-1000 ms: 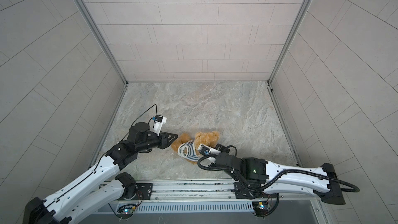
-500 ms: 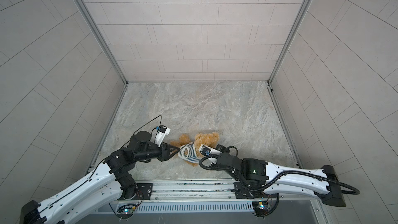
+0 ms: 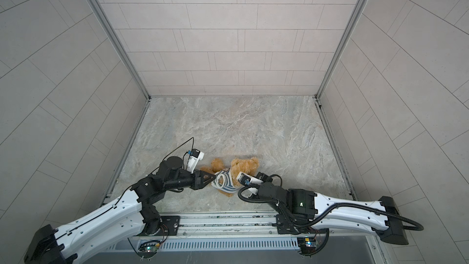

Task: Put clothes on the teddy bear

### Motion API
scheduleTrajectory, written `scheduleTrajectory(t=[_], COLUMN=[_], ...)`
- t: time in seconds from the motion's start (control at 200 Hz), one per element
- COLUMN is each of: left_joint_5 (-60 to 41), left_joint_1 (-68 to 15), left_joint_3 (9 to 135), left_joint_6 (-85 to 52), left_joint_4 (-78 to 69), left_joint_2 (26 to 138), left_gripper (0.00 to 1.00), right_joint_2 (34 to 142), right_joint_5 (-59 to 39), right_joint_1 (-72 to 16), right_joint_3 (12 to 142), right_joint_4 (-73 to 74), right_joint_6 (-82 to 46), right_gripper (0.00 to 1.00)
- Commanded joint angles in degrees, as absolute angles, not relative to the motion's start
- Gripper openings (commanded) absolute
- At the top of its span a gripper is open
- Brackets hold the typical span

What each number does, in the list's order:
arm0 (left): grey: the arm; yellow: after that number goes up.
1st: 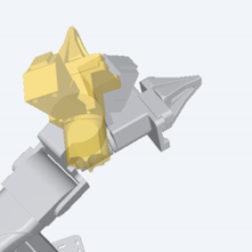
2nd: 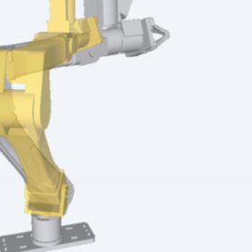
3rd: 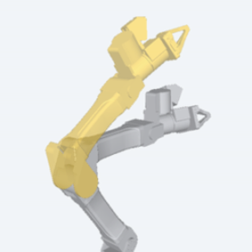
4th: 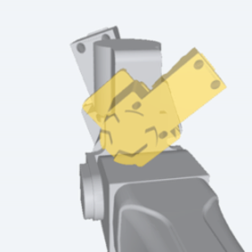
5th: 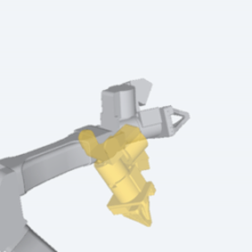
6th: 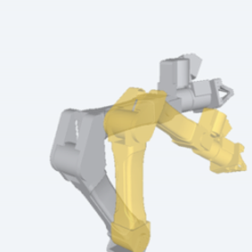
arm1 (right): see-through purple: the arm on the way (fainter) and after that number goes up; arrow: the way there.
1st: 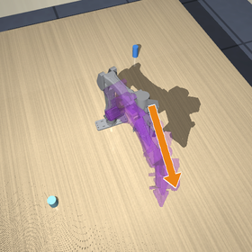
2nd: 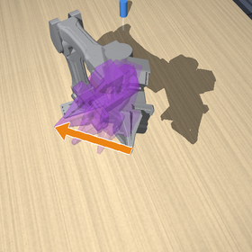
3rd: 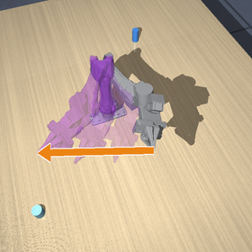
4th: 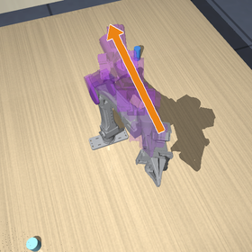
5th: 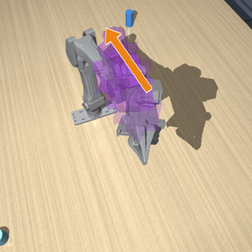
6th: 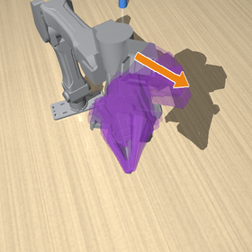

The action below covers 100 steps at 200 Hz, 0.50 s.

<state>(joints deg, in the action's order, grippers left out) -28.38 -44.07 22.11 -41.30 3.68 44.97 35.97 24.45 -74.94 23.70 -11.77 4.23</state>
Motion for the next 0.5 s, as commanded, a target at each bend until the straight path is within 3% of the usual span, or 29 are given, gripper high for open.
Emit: scheduleTrajectory(t=[0.0, 0.27, 0.496], left_joint_5=[-27.69, -22.84, -20.63], left_joint_1=[-45.31, -45.43, -42.39], left_joint_3=[21.67, 22.80, 20.89], left_joint_6=[-42.06, -41.08, -42.25], left_joint_4=[0.25, 5.78, 8.22], left_joint_2=[46.08, 45.97, 44.80], left_gripper=[0.31, 0.00, 0.00], right_joint_2=[34.50, 30.62, 29.13], right_joint_5=[25.33, 26.78, 32.16], right_joint_1=[-74.87, -74.88, -74.75], right_joint_3=[23.03, 22.35, 21.79], right_joint_4=[-10.35, -12.15, -12.44], right_joint_6=[3.65, 2.92, 0.11], right_gripper=[0.00, 0.00, 0.00])
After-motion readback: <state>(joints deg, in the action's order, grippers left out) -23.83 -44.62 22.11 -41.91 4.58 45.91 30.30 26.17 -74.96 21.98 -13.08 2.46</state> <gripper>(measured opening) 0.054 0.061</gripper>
